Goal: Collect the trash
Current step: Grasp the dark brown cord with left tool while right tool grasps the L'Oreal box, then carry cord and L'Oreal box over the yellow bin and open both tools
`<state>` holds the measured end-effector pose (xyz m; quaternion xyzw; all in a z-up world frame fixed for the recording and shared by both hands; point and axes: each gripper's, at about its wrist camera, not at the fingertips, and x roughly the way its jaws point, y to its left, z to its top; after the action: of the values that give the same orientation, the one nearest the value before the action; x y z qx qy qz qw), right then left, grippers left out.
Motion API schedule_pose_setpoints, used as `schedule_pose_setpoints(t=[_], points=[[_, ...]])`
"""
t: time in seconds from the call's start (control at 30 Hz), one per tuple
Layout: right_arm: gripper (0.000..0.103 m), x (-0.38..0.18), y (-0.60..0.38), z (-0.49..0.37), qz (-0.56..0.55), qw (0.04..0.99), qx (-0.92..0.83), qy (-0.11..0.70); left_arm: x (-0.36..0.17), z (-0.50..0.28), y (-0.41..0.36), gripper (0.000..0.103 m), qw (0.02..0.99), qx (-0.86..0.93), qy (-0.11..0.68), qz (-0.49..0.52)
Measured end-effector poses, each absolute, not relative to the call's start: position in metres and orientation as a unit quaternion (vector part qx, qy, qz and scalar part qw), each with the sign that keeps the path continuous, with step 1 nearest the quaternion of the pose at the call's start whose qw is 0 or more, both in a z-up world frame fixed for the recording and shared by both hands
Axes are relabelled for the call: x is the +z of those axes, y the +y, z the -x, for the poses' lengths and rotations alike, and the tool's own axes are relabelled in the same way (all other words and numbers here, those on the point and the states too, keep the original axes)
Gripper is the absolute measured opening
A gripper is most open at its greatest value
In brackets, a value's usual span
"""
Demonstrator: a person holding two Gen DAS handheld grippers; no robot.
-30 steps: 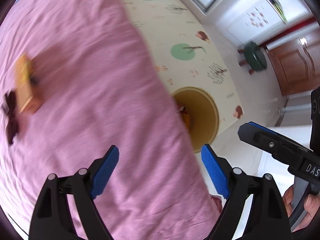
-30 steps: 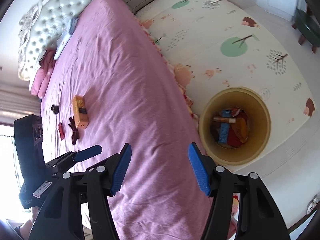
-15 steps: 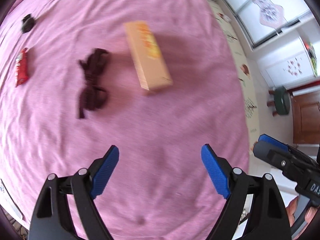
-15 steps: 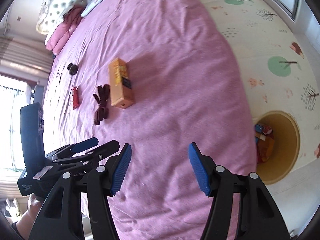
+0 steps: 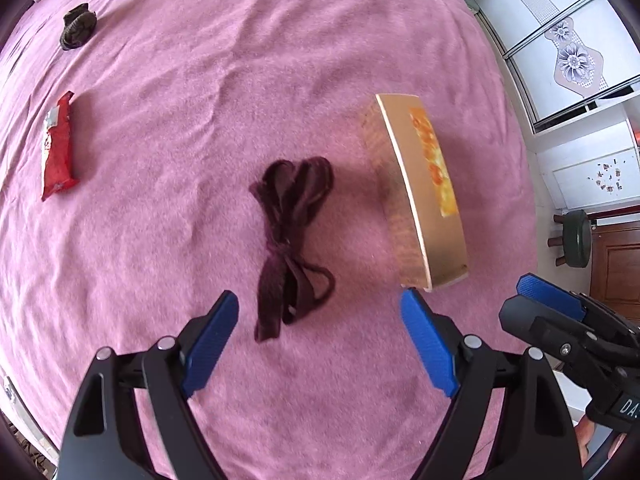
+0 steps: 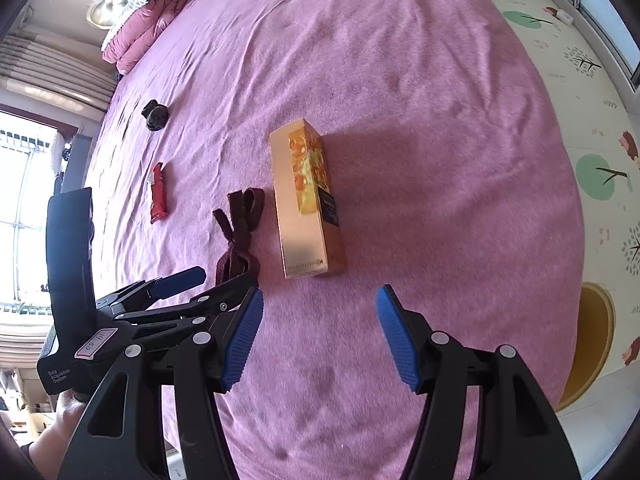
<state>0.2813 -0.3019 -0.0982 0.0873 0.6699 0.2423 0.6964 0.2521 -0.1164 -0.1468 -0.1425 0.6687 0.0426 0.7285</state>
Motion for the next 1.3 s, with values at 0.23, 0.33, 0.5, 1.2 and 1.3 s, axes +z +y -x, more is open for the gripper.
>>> schedule_pose_setpoints(t=[0.23, 0.33, 0.5, 1.2, 1.3], points=[[0.059, -0.114, -0.285, -0.297, -0.073, 0.691, 0.24, 0.678, -0.179, -0.275, -0.113, 0.026, 0.711, 0.073, 0.691, 0.109], [0.059, -0.121, -0.277, -0.302, -0.057, 0.69, 0.238, 0.681, -0.183, -0.28, -0.112, 0.019, 0.71, 0.084, 0.688, 0.123], [0.059, -0.133, -0.26, -0.307, -0.021, 0.688, 0.23, 0.688, -0.177, -0.276, -0.104, 0.018, 0.716, 0.074, 0.681, 0.138], [0.037, -0.11, -0.277, -0.266, -0.013, 0.688, 0.257, 0.678, -0.129, -0.231, -0.108, 0.018, 0.729, 0.043, 0.668, 0.142], [0.036, -0.103, -0.302, -0.251, -0.022, 0.692, 0.247, 0.678, -0.125, -0.221, -0.128, 0.018, 0.727, 0.033, 0.672, 0.137]])
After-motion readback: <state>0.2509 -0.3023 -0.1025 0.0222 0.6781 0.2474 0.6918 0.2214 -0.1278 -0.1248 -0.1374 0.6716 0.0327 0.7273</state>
